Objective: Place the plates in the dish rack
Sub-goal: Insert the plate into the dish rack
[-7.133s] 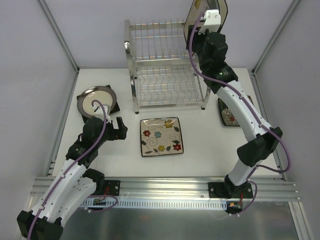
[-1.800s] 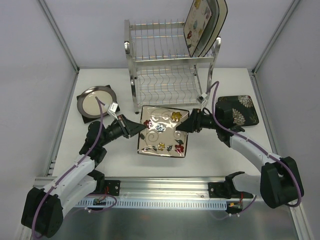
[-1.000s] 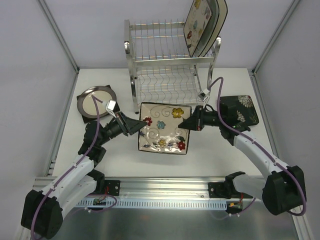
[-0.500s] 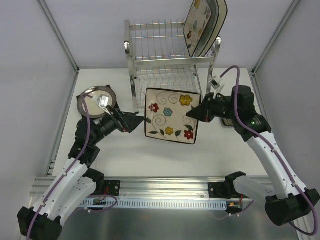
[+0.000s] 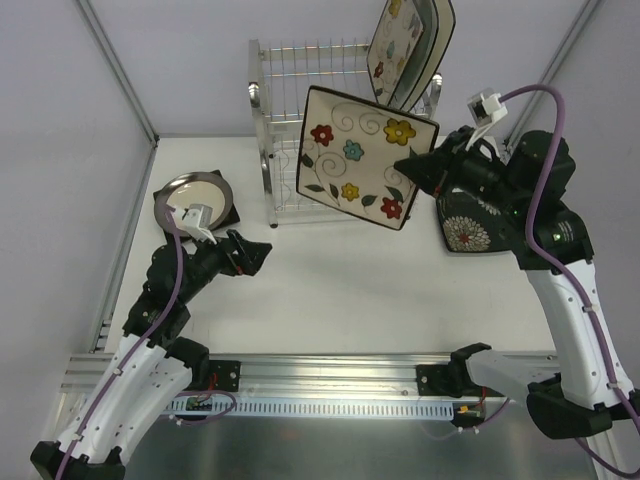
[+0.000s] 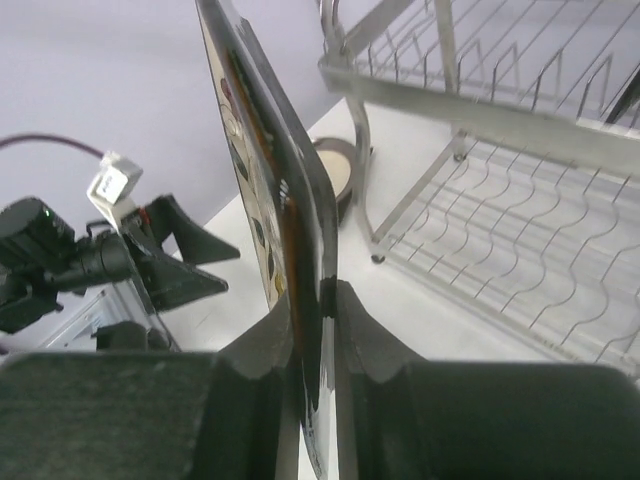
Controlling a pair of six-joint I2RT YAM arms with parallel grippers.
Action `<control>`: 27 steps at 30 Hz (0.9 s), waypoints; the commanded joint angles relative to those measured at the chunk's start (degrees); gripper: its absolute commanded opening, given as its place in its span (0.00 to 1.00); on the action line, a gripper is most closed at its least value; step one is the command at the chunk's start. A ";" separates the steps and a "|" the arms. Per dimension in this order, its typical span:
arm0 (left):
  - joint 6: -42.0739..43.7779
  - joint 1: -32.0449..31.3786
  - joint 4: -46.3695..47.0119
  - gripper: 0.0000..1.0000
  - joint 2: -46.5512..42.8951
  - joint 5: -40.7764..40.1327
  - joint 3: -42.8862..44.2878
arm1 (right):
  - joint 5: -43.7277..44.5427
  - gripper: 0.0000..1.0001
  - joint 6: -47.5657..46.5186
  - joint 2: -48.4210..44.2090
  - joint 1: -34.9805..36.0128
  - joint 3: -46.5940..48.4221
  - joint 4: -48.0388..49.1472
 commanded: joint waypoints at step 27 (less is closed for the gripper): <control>10.46 0.25 -13.63 0.99 11.37 -16.46 1.29 | 42.85 0.01 -13.98 22.38 9.59 31.65 39.80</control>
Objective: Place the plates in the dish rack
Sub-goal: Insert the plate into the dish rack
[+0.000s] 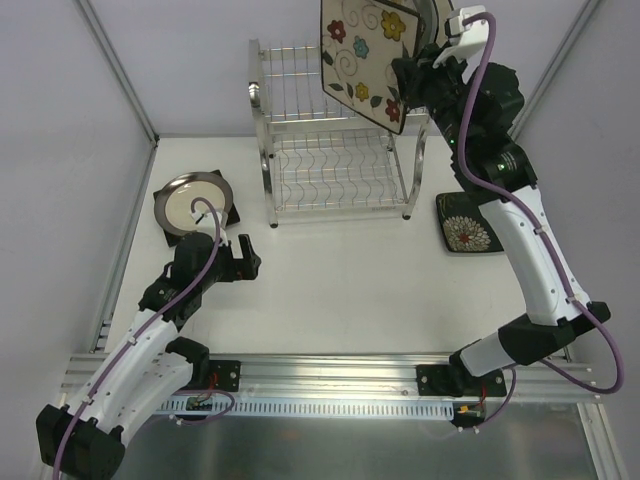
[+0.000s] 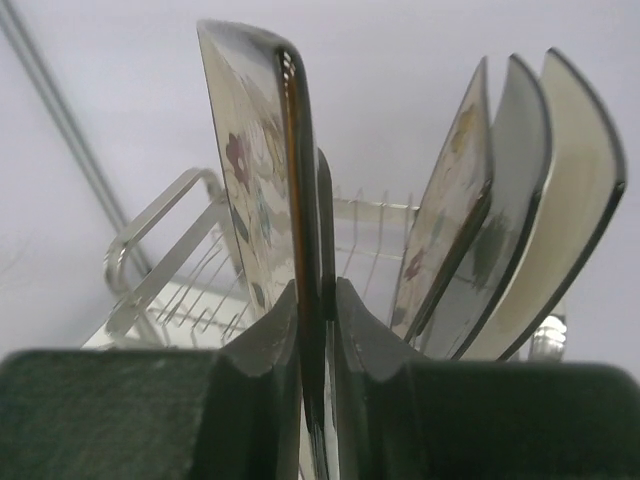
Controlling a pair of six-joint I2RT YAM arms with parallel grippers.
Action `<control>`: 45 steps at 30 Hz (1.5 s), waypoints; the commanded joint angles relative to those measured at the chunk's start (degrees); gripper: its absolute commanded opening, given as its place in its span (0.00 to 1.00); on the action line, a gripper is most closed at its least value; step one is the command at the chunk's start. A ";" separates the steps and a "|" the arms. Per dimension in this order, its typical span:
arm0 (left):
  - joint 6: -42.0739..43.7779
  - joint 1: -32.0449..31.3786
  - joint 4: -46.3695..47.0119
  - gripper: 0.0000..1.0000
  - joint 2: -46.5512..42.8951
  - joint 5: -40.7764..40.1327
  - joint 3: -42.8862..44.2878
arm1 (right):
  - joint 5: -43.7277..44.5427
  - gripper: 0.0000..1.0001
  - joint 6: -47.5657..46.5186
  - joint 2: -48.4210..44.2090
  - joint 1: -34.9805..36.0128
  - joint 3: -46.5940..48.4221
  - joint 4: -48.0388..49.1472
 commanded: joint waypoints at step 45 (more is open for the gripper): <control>1.67 2.34 0.74 0.99 -0.44 -1.71 0.02 | 15.68 0.01 -27.09 19.62 1.75 15.72 59.76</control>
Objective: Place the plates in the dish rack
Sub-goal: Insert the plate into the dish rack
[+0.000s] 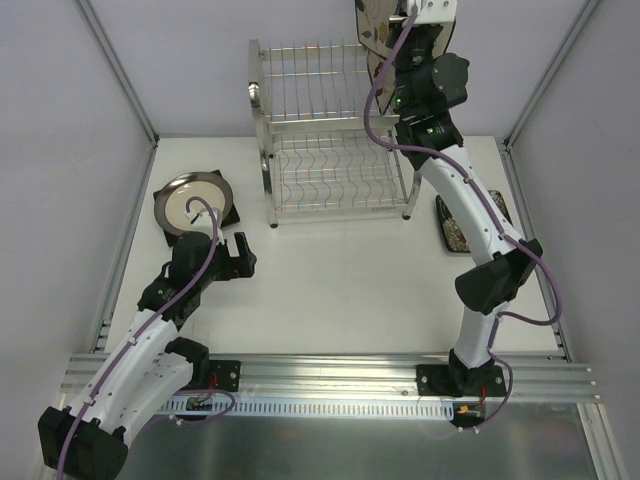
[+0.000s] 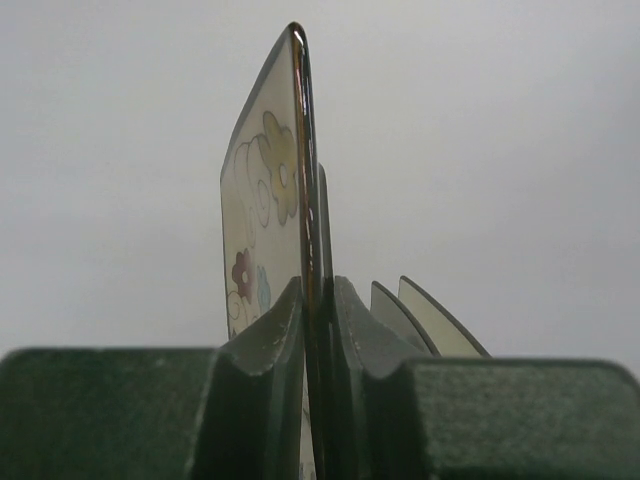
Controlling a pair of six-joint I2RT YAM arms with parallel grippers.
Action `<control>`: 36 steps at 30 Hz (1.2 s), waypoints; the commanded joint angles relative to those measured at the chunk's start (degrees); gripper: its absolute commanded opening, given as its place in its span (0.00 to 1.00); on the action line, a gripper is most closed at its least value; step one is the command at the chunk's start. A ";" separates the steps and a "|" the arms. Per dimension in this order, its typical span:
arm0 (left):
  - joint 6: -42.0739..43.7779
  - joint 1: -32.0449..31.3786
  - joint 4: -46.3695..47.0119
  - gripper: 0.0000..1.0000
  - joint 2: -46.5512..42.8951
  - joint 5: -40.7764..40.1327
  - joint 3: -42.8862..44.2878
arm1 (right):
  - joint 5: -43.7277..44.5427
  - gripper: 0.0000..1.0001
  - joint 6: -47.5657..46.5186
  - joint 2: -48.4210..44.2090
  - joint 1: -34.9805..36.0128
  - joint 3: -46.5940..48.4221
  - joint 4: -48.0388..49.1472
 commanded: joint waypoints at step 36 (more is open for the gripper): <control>1.78 0.37 1.13 0.99 0.53 -0.36 -0.15 | 0.59 0.01 -7.05 1.87 0.11 5.00 23.87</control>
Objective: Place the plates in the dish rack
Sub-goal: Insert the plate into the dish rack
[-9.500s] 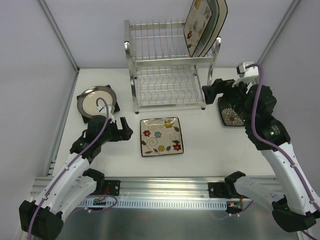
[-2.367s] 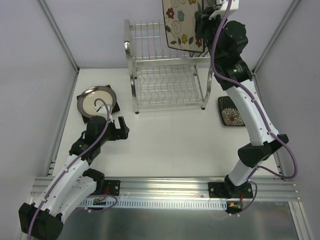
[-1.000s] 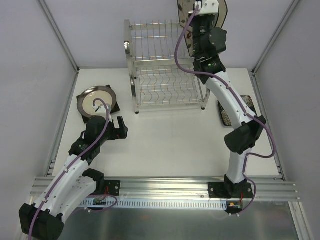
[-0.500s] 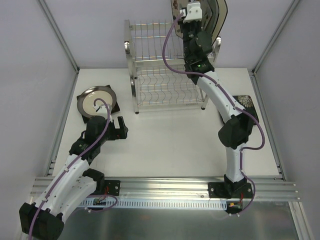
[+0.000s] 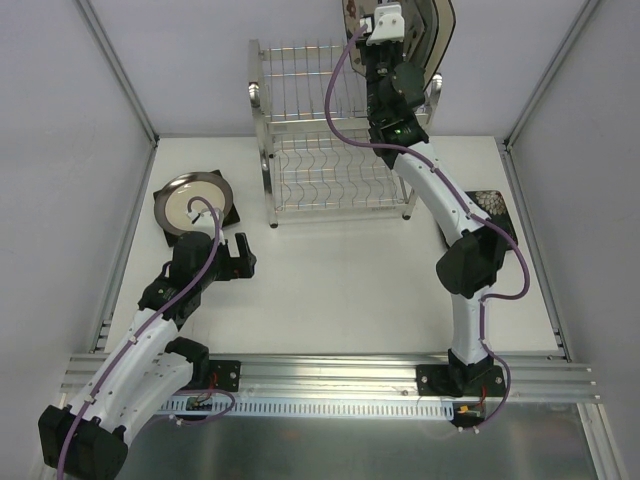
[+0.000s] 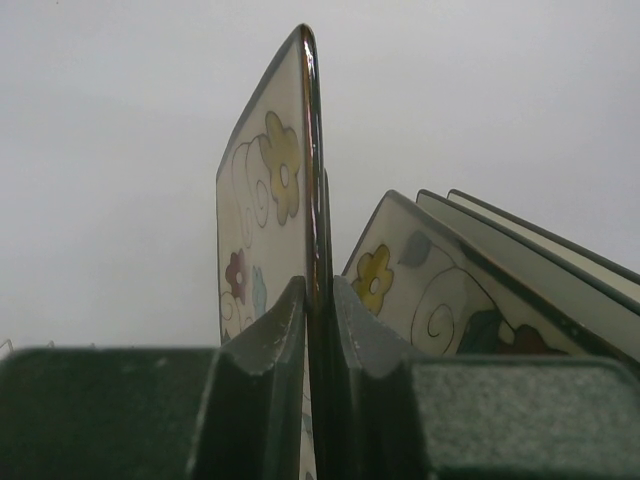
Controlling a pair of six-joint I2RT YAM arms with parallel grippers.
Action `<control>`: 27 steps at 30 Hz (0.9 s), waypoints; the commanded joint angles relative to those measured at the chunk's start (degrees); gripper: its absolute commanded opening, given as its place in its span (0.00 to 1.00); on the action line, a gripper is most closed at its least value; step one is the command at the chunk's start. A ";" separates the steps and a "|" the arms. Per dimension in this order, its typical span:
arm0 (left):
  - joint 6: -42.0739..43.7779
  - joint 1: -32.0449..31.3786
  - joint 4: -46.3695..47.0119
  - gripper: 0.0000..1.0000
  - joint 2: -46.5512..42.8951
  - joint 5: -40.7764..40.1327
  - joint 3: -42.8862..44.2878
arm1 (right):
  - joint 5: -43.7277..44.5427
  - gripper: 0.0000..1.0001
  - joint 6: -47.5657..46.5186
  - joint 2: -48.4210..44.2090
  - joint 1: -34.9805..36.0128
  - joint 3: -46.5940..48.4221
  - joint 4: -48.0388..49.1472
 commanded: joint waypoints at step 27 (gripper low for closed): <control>0.64 0.37 1.26 0.99 0.05 -0.01 -0.09 | -1.97 0.01 2.32 -14.42 -0.59 -1.92 20.65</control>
